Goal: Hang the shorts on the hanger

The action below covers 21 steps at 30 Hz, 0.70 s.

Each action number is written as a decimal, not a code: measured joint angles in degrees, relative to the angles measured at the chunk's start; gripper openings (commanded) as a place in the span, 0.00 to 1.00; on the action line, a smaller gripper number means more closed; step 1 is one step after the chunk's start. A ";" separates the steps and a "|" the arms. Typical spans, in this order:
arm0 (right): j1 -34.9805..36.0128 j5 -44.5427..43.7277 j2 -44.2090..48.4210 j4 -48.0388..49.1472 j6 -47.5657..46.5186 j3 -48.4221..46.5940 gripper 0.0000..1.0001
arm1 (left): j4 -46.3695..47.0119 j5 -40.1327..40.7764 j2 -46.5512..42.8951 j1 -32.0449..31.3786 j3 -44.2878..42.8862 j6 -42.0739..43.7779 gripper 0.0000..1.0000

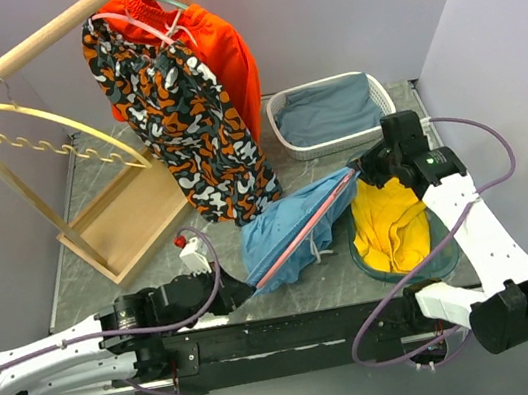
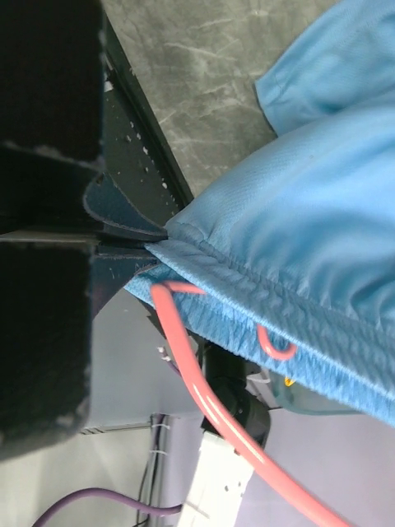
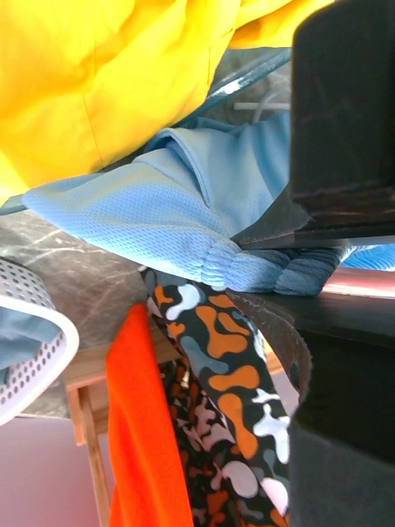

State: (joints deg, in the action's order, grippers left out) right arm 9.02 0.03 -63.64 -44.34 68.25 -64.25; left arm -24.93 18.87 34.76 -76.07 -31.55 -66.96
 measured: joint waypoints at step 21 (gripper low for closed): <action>16.74 -24.55 3.80 1.20 3.82 -0.76 0.00 | -3.93 -5.46 9.60 -0.20 -6.58 1.38 0.01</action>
State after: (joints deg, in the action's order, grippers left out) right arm 25.76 -24.51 -59.83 -43.13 72.07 -65.01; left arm -28.86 13.41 44.36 -76.27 -38.13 -65.58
